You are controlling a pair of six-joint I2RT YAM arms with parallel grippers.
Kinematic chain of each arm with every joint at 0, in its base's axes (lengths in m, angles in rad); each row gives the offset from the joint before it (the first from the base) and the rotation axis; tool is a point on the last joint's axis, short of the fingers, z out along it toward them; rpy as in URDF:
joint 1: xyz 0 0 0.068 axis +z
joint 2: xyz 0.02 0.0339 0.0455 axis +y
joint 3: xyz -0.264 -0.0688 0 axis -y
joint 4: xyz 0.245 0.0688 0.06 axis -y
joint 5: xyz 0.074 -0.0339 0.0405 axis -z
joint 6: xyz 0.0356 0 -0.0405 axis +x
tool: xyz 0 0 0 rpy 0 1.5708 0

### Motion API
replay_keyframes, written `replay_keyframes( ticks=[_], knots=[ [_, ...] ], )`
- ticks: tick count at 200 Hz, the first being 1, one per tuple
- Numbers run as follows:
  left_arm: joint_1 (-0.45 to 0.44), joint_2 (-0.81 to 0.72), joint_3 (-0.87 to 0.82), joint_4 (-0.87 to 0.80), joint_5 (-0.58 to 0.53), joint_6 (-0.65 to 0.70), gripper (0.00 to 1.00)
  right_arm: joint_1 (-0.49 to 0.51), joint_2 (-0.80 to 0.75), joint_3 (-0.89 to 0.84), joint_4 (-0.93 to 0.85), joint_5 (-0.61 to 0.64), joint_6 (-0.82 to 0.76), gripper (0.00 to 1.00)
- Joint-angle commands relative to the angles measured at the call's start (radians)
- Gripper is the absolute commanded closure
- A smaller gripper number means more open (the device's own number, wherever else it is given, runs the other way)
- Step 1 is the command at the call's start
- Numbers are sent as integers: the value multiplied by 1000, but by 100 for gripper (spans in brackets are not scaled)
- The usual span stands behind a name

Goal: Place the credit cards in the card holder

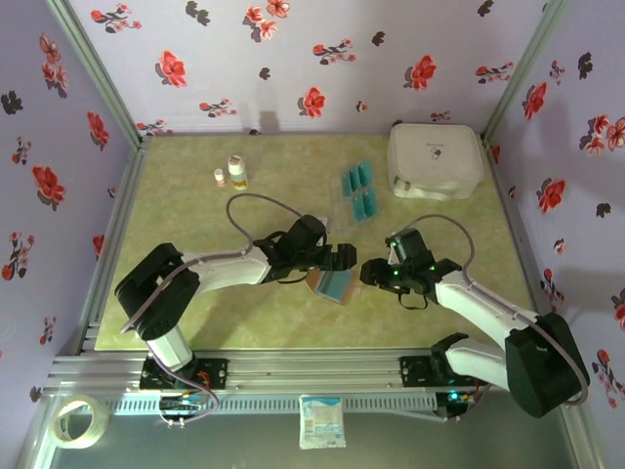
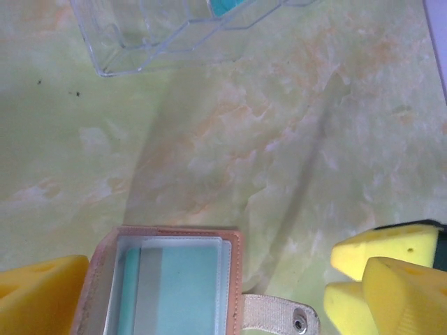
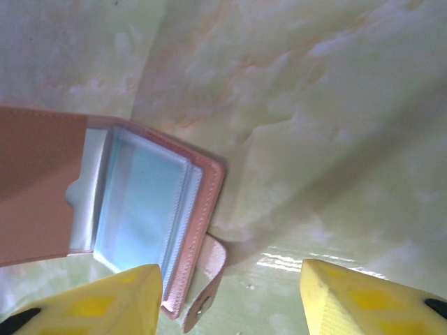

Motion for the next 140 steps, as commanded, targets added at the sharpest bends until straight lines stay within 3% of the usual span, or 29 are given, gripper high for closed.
replay_keyframes(
  ticks=[1,27,43,74,93,140],
  knots=[
    [-9,-39,-10,-14,-31,-12,0,41,5,-24,31,-22,30,45],
    [-9,-54,-20,-17,-36,-10,0,92,18,-49,57,2,56,45],
    [-9,-62,-26,-21,-39,-9,0,108,28,-73,86,14,74,51],
    [-9,-86,-41,-25,-39,-6,0,109,78,-59,134,30,70,86],
    [-13,-104,-51,-25,-40,-13,0,109,124,-10,150,39,41,99],
    [-41,-130,-56,-10,-51,-30,0,96,245,121,150,40,-20,100]
  ],
)
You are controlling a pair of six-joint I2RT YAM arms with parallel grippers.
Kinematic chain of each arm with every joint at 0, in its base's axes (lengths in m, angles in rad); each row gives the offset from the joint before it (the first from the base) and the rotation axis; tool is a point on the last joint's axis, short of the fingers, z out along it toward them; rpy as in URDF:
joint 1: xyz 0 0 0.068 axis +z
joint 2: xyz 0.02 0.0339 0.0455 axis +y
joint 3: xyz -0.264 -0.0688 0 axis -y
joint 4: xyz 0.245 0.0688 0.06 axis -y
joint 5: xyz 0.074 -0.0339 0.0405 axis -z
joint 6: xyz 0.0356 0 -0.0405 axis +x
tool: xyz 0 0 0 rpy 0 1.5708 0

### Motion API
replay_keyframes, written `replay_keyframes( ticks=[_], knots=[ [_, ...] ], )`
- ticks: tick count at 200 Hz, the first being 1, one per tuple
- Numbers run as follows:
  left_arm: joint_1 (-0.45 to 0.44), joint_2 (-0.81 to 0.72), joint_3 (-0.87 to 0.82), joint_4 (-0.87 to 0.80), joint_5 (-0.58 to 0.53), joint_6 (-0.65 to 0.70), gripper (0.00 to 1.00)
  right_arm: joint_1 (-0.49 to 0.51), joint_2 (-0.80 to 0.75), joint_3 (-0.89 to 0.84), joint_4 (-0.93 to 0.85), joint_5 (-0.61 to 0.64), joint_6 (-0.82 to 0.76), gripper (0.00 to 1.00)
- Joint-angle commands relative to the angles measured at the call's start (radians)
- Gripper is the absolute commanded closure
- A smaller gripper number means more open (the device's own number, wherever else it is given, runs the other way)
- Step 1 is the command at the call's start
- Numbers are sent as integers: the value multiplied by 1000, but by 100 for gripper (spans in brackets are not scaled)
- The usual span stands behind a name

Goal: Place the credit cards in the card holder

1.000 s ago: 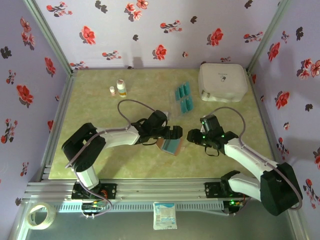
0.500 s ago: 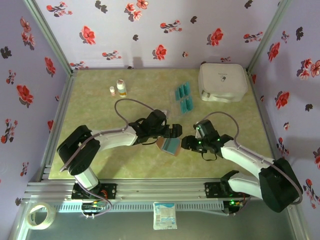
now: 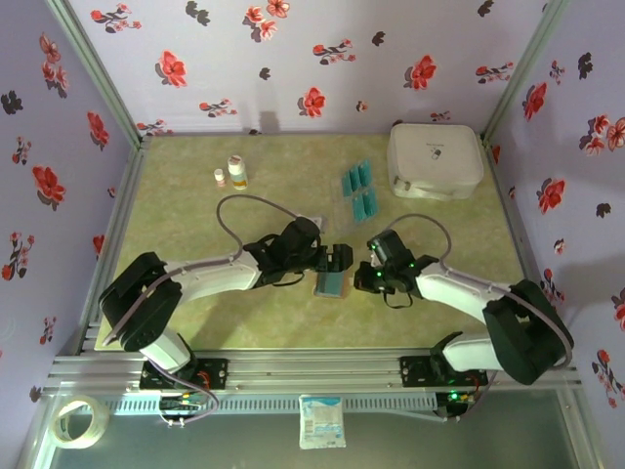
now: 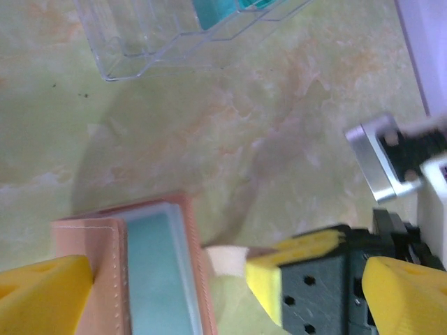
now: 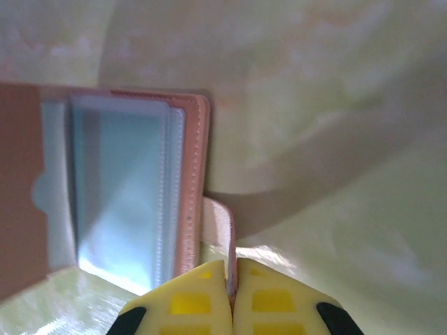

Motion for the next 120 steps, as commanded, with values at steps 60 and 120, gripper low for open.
replay_keyframes(
  ticks=[60,120],
  knots=[
    [-30,63,47,15,-26,-6,0,-34,91,32,98,2,-35,99],
    [-28,129,38,14,-83,-33,0,-75,-71,-63,68,-14,-33,75]
  ],
)
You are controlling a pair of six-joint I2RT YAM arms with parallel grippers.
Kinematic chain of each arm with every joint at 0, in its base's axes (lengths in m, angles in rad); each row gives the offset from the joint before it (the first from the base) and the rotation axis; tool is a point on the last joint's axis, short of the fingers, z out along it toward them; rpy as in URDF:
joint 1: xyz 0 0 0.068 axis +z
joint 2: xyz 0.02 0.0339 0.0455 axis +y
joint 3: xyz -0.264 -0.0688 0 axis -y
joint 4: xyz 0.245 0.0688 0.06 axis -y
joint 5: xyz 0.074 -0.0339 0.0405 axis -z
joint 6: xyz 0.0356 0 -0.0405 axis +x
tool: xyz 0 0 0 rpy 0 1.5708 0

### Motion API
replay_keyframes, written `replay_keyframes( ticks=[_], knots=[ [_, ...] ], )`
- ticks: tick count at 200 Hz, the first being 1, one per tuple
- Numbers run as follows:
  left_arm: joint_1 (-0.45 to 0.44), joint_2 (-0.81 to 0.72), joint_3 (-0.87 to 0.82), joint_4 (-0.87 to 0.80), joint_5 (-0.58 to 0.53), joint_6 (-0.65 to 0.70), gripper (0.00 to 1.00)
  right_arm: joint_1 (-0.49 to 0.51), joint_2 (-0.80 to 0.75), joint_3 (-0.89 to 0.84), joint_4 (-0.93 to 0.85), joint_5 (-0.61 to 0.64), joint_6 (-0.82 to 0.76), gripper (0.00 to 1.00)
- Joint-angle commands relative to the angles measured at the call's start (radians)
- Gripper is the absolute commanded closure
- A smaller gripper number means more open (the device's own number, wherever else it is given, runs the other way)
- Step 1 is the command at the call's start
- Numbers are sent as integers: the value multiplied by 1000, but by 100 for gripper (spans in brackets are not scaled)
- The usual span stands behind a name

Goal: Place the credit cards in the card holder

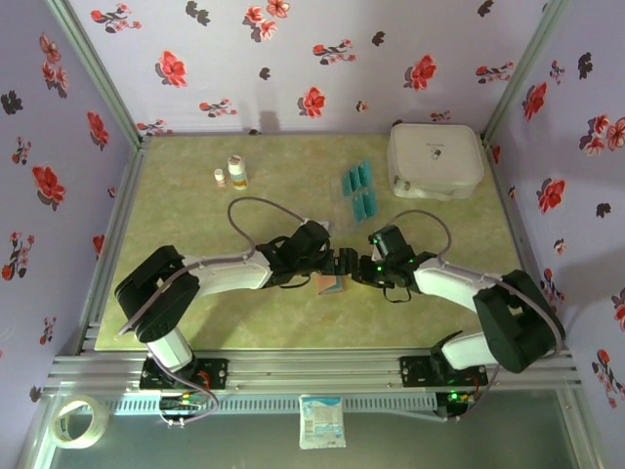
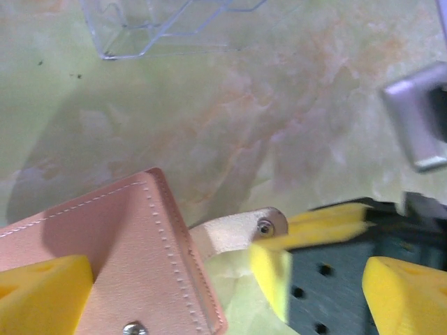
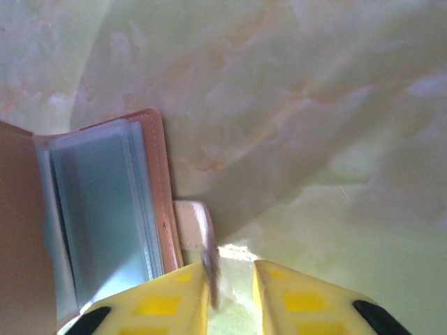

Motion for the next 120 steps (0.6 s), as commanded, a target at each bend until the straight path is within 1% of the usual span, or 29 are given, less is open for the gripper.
replay_keyframes(
  ticks=[1,22,39,47,75,99,113,120],
  knots=[
    [-7,24,1,4,-50,-20,0,-20,-99,-37,-11,-10,-3,75],
    [-11,41,-11,16,-62,-44,0,-31,-197,-79,-41,-3,4,72],
    [-19,53,-6,0,-84,-51,0,-33,-277,-120,-38,-12,12,72],
    [-23,61,1,-17,-99,-56,0,-33,-311,-142,-22,-26,20,75],
    [-40,90,36,-87,-145,-67,0,-33,-406,-224,82,-84,37,88],
    [-53,109,74,-170,-186,-79,0,-26,-453,-291,186,-113,61,95],
    [-58,122,105,-224,-200,-81,0,-11,-464,-315,232,-109,74,100],
    [-59,129,116,-239,-203,-83,0,0,-464,-320,249,-101,77,100]
  ],
)
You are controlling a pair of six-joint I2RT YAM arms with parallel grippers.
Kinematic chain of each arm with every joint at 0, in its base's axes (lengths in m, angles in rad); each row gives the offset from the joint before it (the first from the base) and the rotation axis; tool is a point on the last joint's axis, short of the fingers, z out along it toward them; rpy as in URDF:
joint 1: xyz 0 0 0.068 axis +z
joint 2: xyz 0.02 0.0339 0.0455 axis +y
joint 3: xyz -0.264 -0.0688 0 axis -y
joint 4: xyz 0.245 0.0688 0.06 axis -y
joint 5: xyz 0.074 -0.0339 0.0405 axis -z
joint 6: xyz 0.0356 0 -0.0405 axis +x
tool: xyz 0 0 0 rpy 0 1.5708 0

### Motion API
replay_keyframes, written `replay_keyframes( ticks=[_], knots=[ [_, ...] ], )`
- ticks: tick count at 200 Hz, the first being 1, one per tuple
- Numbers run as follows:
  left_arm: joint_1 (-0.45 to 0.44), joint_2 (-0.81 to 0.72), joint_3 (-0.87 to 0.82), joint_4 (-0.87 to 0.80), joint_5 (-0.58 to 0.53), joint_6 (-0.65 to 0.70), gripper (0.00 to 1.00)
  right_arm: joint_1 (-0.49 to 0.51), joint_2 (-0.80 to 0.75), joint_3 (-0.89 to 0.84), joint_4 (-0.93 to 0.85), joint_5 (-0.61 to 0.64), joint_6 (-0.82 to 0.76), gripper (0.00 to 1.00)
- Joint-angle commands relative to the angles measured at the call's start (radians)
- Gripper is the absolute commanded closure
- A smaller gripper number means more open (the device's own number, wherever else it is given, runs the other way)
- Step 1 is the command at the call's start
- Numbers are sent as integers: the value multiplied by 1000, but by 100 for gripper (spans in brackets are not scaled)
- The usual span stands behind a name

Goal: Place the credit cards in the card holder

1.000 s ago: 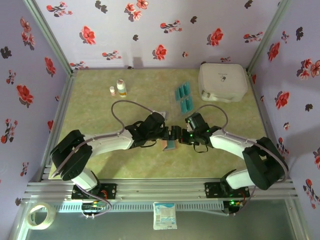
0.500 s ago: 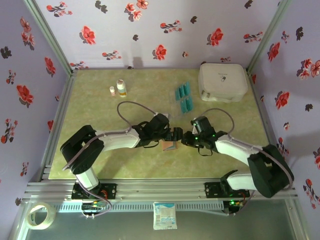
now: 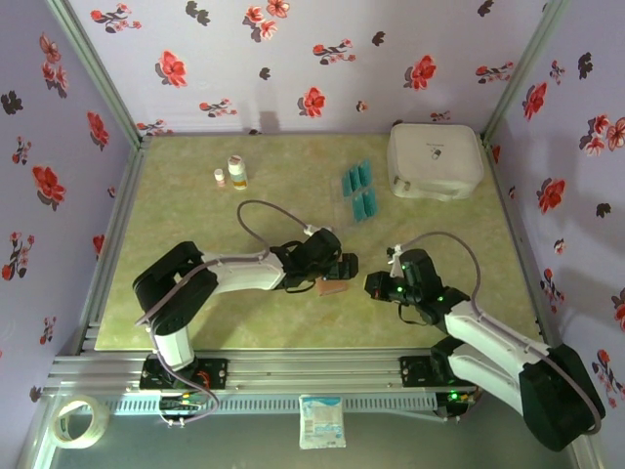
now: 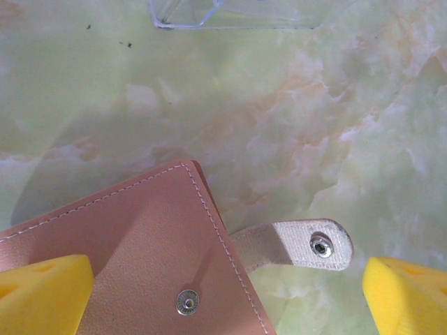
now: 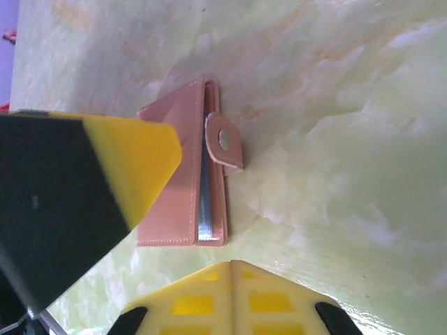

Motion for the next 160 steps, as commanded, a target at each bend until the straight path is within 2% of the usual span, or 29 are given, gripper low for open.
replay_keyframes(
  ticks=[1,91,134,160],
  knots=[
    [-12,34,48,-141,-63,-28,0,24,-20,-32,127,-20,28,100],
    [-14,52,81,-189,-57,-30,0,145,146,-36,336,69,50,100],
    [-14,49,88,-197,-55,-27,0,167,231,-39,445,82,65,100],
    [-13,43,94,-205,-55,-24,0,173,223,-55,460,96,74,100]
  ],
)
